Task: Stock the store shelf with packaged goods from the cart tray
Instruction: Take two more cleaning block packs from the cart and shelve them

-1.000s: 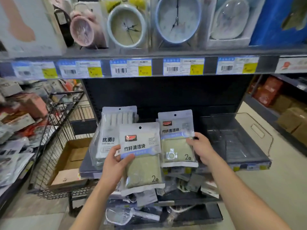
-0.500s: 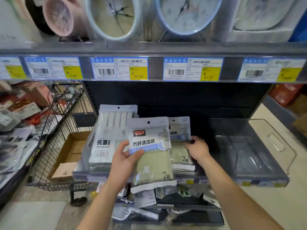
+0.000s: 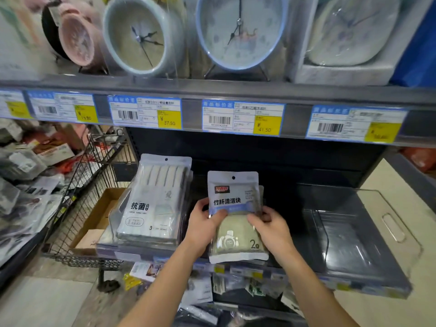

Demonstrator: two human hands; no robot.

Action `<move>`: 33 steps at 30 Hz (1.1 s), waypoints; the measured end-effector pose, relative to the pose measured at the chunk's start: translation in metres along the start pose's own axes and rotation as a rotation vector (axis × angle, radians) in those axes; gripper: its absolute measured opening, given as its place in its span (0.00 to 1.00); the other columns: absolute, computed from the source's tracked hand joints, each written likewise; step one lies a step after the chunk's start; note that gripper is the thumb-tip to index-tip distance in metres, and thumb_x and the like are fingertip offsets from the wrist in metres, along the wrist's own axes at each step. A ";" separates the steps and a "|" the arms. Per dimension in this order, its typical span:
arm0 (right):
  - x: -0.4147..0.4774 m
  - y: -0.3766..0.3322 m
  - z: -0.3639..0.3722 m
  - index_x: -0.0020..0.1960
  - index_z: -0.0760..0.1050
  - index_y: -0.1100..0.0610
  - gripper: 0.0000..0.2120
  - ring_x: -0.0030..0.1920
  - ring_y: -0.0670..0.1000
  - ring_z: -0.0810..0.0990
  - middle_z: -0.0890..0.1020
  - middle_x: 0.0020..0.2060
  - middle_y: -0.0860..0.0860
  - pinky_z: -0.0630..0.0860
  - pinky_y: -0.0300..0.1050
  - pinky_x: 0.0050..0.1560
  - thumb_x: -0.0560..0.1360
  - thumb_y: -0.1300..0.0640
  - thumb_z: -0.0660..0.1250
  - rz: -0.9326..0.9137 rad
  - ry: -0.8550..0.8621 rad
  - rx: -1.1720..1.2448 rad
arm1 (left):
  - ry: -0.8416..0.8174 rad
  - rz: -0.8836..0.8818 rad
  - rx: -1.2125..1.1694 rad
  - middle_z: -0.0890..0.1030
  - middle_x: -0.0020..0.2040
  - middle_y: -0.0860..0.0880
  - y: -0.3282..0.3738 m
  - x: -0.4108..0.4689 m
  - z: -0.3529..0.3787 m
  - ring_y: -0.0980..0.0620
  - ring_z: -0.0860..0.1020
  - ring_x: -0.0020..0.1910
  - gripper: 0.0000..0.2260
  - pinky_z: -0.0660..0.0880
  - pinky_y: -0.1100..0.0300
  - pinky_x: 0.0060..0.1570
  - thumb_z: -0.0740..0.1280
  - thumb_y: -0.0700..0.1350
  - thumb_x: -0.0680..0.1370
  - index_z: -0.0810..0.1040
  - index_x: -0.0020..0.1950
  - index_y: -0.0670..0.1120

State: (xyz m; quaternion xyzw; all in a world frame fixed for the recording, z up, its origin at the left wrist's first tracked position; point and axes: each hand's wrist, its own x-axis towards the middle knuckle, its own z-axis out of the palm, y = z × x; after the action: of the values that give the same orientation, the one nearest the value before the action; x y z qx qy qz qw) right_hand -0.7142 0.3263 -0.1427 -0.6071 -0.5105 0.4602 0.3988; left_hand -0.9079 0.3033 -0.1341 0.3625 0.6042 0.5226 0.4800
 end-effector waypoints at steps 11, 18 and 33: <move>0.025 0.004 0.000 0.61 0.79 0.52 0.16 0.45 0.48 0.81 0.80 0.43 0.43 0.75 0.41 0.42 0.74 0.54 0.74 0.044 0.024 -0.180 | 0.148 0.075 0.475 0.85 0.45 0.53 -0.026 0.033 0.014 0.47 0.82 0.50 0.21 0.81 0.52 0.47 0.75 0.63 0.71 0.82 0.55 0.51; 0.026 0.015 0.001 0.66 0.78 0.52 0.21 0.49 0.49 0.82 0.82 0.51 0.47 0.78 0.43 0.47 0.75 0.51 0.75 0.078 0.058 -0.180 | 0.078 0.069 0.413 0.86 0.52 0.54 -0.021 0.033 0.017 0.57 0.84 0.49 0.21 0.77 0.68 0.44 0.77 0.56 0.76 0.82 0.65 0.48; 0.014 0.011 -0.005 0.73 0.72 0.55 0.30 0.61 0.53 0.81 0.82 0.63 0.52 0.76 0.42 0.57 0.75 0.46 0.75 0.079 0.100 -0.184 | 0.101 0.121 0.465 0.83 0.62 0.48 -0.005 0.032 0.008 0.51 0.81 0.58 0.33 0.73 0.67 0.51 0.78 0.57 0.74 0.74 0.73 0.43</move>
State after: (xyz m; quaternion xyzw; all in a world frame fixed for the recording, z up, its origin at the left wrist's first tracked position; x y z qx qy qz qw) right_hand -0.7059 0.3384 -0.1541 -0.6829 -0.5058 0.3960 0.3479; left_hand -0.9086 0.3349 -0.1456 0.4722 0.7085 0.4150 0.3207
